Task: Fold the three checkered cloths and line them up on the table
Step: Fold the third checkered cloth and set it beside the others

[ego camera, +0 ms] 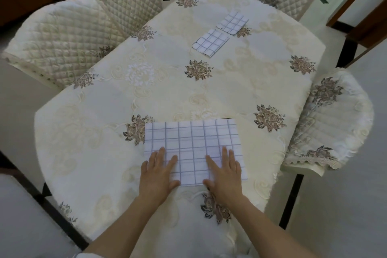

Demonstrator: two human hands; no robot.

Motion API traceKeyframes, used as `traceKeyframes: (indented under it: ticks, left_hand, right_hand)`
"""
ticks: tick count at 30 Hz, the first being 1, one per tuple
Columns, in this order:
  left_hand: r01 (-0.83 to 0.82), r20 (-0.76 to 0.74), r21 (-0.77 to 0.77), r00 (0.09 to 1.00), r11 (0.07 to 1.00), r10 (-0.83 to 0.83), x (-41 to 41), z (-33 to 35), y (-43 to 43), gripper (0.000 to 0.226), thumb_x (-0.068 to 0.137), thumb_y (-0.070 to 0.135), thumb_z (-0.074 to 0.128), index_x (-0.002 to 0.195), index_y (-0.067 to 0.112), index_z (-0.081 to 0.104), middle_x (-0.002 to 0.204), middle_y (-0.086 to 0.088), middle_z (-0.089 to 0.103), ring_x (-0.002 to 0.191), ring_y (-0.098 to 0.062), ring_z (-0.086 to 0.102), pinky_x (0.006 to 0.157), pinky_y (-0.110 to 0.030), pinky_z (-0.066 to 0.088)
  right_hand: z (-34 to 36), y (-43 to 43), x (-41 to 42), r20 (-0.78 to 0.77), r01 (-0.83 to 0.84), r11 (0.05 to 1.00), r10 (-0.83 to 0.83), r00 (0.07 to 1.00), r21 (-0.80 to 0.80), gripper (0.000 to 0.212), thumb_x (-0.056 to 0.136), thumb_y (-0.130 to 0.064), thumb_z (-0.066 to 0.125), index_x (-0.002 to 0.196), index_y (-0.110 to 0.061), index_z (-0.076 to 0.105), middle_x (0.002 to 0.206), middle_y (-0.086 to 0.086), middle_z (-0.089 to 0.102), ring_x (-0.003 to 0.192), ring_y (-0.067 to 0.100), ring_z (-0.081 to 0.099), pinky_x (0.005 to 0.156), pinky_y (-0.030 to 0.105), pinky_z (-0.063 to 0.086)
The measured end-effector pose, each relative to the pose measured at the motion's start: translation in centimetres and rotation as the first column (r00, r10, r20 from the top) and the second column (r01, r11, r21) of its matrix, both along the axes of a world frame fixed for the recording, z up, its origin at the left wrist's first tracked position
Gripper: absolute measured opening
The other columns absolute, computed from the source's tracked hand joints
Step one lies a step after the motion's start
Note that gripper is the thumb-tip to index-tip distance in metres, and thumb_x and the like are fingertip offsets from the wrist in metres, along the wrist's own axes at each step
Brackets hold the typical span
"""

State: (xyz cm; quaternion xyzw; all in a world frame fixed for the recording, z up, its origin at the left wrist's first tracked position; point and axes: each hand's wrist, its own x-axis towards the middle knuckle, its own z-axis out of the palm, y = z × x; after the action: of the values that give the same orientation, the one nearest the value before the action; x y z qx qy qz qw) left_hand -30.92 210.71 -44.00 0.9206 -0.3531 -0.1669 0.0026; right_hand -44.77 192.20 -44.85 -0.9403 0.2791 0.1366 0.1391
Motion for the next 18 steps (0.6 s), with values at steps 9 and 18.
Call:
traceKeyframes:
  ticks: [9, 18]
  left_hand:
    - [-0.136, 0.084, 0.093, 0.988, 0.986, 0.129, 0.9, 0.1, 4.9, 0.086, 0.065, 0.065, 0.077, 0.14, 0.033, 0.048, 0.15, -0.017, 0.037, 0.132, -0.04, 0.039, 0.093, -0.056, 0.044]
    - [-0.236, 0.098, 0.135, 0.97, 0.962, 0.224, -0.6, 1.9, 7.2, 0.063, 0.084, 0.053, 0.06, 0.14, 0.033, 0.038, 0.154, -0.012, 0.021, 0.136, -0.034, 0.023, 0.1, -0.051, 0.036]
  right_hand:
    - [0.6, -4.7, -6.0, -0.044, 0.158, 0.986, -0.161, 0.986, -0.055, 0.07, 0.09, -0.056, 0.051, 0.151, -0.038, 0.02, 0.159, 0.021, -0.008, 0.146, 0.041, -0.006, 0.114, 0.054, 0.015]
    - [1.5, -2.3, -6.9, 0.077, 0.191, 0.982, -0.189, 0.979, -0.009, 0.062, 0.089, -0.049, 0.055, 0.145, -0.028, 0.039, 0.16, 0.02, 0.004, 0.147, 0.037, 0.003, 0.114, 0.05, 0.015]
